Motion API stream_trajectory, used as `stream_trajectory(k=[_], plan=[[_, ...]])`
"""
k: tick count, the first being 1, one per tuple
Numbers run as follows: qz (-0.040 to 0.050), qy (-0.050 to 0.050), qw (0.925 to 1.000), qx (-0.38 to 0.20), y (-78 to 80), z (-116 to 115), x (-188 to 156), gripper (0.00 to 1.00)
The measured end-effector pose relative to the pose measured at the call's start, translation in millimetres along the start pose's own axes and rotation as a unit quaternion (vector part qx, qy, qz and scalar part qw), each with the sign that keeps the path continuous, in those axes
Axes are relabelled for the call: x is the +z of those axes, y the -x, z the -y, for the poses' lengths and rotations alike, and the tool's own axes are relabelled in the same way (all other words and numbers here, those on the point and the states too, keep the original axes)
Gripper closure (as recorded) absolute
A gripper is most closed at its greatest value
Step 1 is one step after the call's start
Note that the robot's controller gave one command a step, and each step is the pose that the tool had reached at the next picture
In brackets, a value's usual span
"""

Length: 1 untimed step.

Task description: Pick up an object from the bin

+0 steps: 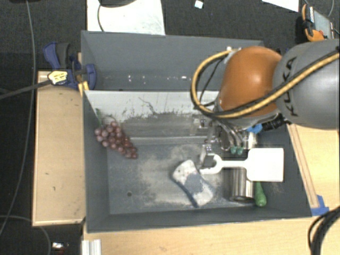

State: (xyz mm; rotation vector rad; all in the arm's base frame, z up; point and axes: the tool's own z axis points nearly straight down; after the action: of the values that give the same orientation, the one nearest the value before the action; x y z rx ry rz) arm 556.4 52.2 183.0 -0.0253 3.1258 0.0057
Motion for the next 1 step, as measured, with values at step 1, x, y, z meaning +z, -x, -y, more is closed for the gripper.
stream_trajectory(k=[1], plan=[[-0.0035, 0.001, 0.9894, -0.145, 2.9, 5.5, 46.7, 0.0]])
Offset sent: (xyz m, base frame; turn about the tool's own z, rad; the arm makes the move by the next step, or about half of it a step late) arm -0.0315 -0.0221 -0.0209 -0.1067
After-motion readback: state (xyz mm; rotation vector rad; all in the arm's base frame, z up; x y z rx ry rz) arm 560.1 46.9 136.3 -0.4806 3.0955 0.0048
